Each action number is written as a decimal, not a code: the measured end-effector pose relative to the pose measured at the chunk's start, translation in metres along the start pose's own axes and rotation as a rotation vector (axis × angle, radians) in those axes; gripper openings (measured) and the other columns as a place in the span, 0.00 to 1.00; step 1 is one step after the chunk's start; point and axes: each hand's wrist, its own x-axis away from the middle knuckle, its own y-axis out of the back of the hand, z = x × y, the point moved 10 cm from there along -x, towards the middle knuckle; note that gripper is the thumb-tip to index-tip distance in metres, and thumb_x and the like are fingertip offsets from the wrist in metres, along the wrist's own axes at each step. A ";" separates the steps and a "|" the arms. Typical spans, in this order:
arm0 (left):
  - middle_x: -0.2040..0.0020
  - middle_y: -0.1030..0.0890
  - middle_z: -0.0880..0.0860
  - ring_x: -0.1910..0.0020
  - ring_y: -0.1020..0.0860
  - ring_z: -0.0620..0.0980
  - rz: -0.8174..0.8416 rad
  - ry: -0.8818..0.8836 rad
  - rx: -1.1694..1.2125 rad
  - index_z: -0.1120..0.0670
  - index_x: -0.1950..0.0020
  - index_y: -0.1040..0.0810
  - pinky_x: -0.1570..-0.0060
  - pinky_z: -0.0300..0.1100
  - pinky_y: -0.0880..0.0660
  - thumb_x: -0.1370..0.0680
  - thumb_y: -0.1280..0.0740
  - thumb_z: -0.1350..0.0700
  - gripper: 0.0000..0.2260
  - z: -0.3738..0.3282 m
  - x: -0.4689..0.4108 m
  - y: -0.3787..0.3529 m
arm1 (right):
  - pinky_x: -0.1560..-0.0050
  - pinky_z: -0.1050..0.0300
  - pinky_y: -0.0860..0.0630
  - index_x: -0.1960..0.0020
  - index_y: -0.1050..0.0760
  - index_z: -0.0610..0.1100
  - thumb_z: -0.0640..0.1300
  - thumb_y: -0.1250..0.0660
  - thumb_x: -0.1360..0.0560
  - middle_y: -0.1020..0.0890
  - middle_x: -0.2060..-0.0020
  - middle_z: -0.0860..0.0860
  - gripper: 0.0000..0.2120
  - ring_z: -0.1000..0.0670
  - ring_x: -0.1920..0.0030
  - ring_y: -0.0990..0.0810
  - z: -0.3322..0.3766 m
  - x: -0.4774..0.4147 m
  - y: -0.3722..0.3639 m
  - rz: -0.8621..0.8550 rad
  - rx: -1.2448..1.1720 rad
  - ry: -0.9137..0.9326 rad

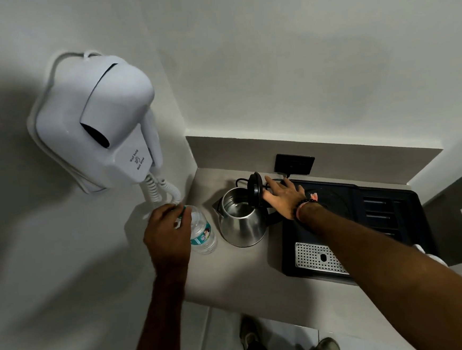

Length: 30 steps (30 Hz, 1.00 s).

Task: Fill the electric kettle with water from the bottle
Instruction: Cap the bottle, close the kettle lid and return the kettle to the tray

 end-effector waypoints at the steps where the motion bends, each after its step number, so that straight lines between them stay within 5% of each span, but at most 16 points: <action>1: 0.52 0.16 0.58 0.56 0.16 0.56 0.002 0.024 0.012 0.62 0.52 0.13 0.52 0.51 0.19 0.27 0.24 0.58 0.08 0.003 0.000 0.000 | 0.23 0.31 0.60 0.18 0.56 0.56 0.78 0.63 0.34 0.45 0.18 0.46 0.49 0.42 0.18 0.57 0.000 0.000 0.000 0.003 -0.003 0.000; 9: 0.48 0.14 0.59 0.53 0.15 0.56 0.042 0.032 0.025 0.62 0.45 0.15 0.55 0.45 0.19 0.26 0.26 0.63 0.10 -0.002 0.005 0.001 | 0.23 0.32 0.60 0.18 0.57 0.56 0.77 0.62 0.33 0.45 0.18 0.45 0.48 0.43 0.18 0.56 -0.001 -0.001 -0.001 0.009 -0.010 -0.006; 13: 0.40 0.17 0.61 0.44 0.17 0.60 0.094 0.061 -0.026 0.62 0.38 0.18 0.42 0.54 0.21 0.24 0.27 0.61 0.15 -0.012 0.008 0.002 | 0.23 0.32 0.59 0.18 0.57 0.56 0.77 0.62 0.33 0.44 0.18 0.46 0.48 0.43 0.18 0.56 -0.001 -0.001 -0.002 0.021 -0.041 -0.010; 16: 0.36 0.20 0.61 0.36 0.21 0.59 0.026 0.042 -0.045 0.62 0.36 0.20 0.36 0.43 0.29 0.24 0.27 0.58 0.17 -0.028 0.011 0.015 | 0.23 0.33 0.56 0.18 0.54 0.56 0.79 0.61 0.35 0.41 0.19 0.47 0.51 0.43 0.18 0.52 0.003 -0.001 0.001 -0.003 -0.091 -0.003; 21: 0.41 0.17 0.60 0.41 0.19 0.55 -0.151 -0.091 0.128 0.63 0.39 0.19 0.38 0.37 0.27 0.21 0.35 0.62 0.12 -0.077 0.017 0.025 | 0.25 0.32 0.47 0.19 0.49 0.59 0.87 0.58 0.38 0.34 0.22 0.42 0.55 0.40 0.21 0.42 0.029 -0.002 0.010 -0.073 -0.063 0.089; 25: 0.23 0.32 0.56 0.26 0.38 0.45 0.244 0.010 0.134 0.57 0.23 0.34 0.28 0.42 0.35 0.17 0.40 0.57 0.21 -0.088 0.021 -0.049 | 0.26 0.31 0.47 0.19 0.49 0.58 0.82 0.57 0.33 0.32 0.23 0.45 0.49 0.39 0.21 0.42 0.055 -0.002 0.009 -0.080 0.074 0.176; 28: 0.17 0.52 0.55 0.19 0.53 0.49 0.526 -0.001 0.027 0.58 0.18 0.53 0.21 0.44 0.50 0.15 0.45 0.51 0.29 -0.076 0.036 -0.108 | 0.26 0.31 0.47 0.18 0.50 0.57 0.80 0.57 0.30 0.33 0.22 0.46 0.46 0.39 0.20 0.44 0.066 0.001 0.008 -0.071 0.200 0.249; 30: 0.17 0.56 0.56 0.19 0.58 0.52 0.632 -0.024 -0.087 0.59 0.19 0.58 0.21 0.44 0.56 0.15 0.47 0.50 0.30 -0.064 0.045 -0.133 | 0.26 0.31 0.46 0.18 0.51 0.57 0.77 0.53 0.26 0.34 0.22 0.45 0.42 0.38 0.21 0.43 0.069 0.002 0.007 -0.067 0.294 0.303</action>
